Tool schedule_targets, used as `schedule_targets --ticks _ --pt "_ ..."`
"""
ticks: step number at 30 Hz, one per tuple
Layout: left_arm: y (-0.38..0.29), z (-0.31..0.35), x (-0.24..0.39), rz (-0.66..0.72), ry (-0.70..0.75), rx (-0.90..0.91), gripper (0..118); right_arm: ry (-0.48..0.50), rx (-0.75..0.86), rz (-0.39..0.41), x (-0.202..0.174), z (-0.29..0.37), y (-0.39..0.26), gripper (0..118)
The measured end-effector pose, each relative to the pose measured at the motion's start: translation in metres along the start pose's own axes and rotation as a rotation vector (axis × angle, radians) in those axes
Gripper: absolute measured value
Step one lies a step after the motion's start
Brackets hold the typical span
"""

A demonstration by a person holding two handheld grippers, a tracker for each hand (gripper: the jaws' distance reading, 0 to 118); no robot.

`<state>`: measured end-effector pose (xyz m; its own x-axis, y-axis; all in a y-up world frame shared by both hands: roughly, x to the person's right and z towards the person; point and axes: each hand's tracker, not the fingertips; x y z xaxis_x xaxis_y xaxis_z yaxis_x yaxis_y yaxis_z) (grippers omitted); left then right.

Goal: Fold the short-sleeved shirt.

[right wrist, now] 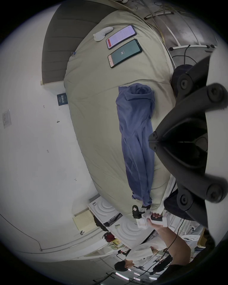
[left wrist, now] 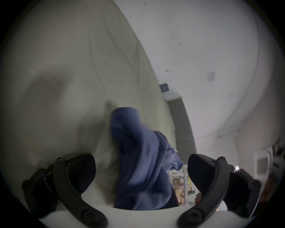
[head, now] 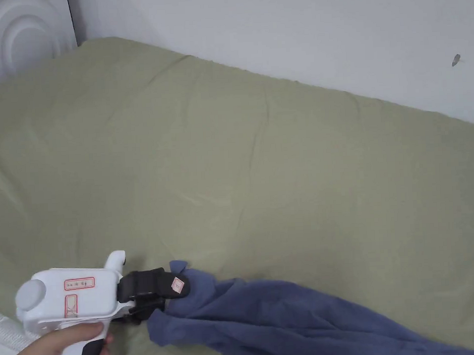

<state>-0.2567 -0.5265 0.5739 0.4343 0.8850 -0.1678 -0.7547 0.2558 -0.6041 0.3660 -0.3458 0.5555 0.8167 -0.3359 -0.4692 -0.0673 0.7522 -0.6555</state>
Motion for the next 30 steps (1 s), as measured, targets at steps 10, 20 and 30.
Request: schedule_targets --ticks 10,20,30 --pt "0.005 -0.049 -0.014 0.127 0.12 0.016 6 0.008 -0.014 0.013 -0.016 0.0 0.008 0" --pt "-0.005 -0.036 0.059 -0.159 0.422 0.065 6 0.022 -0.003 0.038 -0.022 -0.003 0.009 0" --pt "0.032 0.029 0.088 -0.255 0.811 0.177 7 0.062 0.03 0.02 -0.021 -0.003 0.002 0"
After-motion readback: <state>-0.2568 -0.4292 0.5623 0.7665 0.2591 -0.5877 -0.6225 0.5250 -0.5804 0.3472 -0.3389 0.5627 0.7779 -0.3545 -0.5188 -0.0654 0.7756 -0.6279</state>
